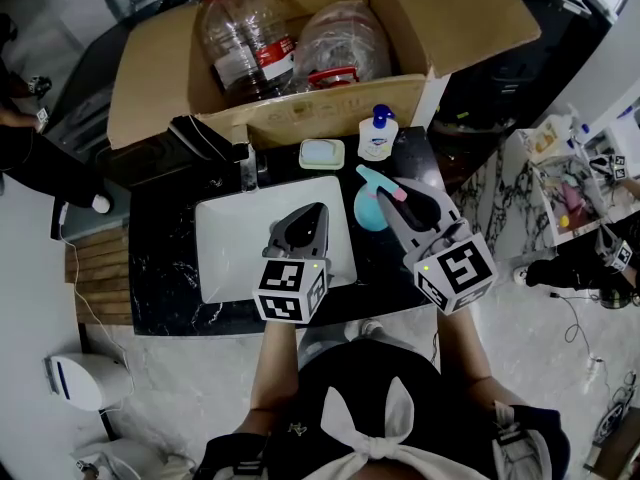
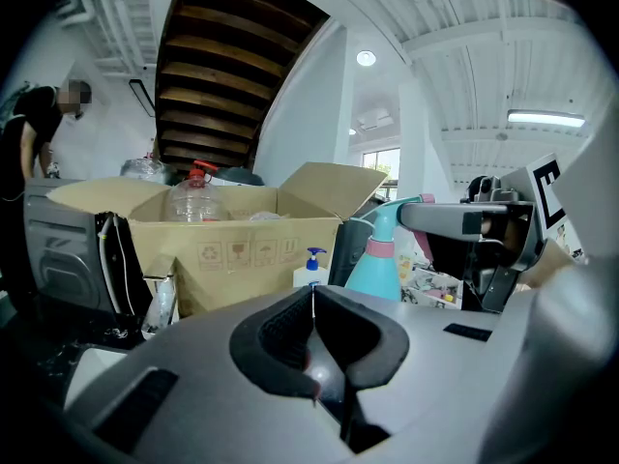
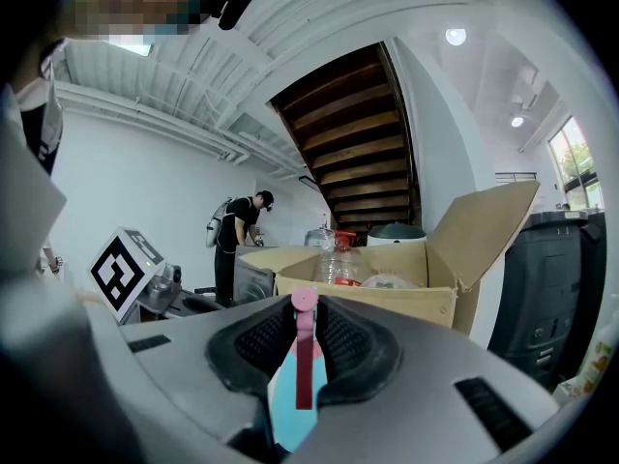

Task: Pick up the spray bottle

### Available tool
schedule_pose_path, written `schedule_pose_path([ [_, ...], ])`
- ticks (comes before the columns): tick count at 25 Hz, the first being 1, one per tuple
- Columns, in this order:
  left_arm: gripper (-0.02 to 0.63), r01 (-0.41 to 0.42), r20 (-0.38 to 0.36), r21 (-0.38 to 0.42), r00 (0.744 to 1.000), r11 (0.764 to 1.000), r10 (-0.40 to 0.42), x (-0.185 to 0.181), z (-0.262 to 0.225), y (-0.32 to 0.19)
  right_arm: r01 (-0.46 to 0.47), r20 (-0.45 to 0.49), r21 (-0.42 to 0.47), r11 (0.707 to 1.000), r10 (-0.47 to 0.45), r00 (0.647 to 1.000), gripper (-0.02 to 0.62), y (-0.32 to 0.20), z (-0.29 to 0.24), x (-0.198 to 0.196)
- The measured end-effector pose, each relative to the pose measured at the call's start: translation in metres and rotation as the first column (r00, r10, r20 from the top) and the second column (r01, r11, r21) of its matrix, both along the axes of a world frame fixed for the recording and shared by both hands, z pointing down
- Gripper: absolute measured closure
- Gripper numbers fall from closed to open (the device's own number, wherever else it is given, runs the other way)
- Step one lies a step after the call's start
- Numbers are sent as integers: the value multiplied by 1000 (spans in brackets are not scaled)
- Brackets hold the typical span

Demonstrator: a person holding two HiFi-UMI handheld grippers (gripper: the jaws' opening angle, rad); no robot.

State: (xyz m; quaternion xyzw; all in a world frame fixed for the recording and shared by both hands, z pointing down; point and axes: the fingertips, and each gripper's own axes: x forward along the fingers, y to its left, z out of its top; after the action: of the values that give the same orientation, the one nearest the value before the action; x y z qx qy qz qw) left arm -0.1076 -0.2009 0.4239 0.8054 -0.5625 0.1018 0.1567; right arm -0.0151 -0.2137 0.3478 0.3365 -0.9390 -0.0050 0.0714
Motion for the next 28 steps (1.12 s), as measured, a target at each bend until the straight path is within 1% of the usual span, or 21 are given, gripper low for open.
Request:
schedule_pose_path([
  [16,578,-8,-2,5,1000,1000,8,1,-2,4,15,29,37,999,-16,999,526,13,-18,-1],
  [28,578,-16,-4,9,1000,1000,16,2,-4,6,26,30,67,997,-28,999,526,21,-29,-4],
])
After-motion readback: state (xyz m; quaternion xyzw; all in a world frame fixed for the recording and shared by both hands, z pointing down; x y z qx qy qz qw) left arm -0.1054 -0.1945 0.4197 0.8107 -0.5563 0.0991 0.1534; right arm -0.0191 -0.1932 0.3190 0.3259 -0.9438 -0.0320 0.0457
